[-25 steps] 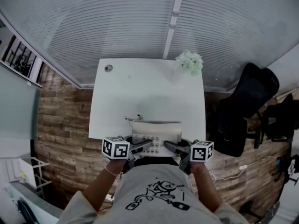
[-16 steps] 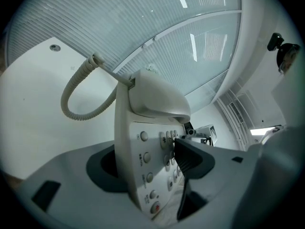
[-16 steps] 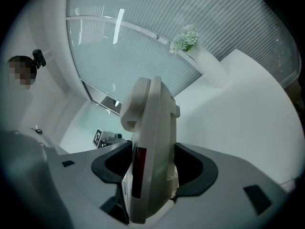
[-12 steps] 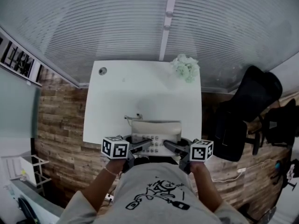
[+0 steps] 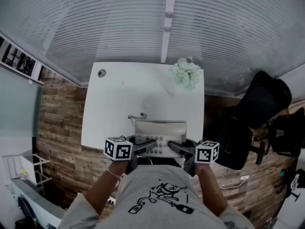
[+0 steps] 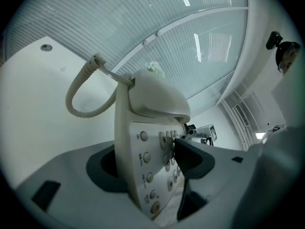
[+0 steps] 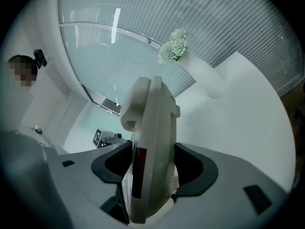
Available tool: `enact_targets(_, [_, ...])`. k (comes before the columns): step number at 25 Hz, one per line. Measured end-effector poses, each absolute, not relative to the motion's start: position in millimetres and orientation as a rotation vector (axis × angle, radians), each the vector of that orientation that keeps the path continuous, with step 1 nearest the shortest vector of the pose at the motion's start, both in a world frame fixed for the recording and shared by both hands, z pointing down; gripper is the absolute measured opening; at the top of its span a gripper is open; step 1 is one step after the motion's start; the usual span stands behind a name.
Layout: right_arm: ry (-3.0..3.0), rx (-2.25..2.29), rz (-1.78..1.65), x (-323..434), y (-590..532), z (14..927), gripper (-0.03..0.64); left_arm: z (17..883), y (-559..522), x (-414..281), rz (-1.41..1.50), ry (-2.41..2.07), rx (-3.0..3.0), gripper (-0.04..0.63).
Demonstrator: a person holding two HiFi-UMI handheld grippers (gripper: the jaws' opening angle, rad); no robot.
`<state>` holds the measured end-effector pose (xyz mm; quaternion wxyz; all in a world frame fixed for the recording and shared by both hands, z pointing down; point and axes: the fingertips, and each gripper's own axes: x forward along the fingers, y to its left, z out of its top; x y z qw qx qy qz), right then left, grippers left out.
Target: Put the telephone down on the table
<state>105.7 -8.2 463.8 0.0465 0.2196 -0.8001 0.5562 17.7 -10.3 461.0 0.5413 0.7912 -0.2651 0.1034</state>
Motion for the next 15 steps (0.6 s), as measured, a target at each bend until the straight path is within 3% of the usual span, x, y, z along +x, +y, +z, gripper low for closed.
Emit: enact_targets(15, [-2.435, 0.672, 1.693, 95.1, -31.5, 457.3, 0.29, 456.5, -33.2, 7.5, 0.236, -0.623, 1.878, 0.294])
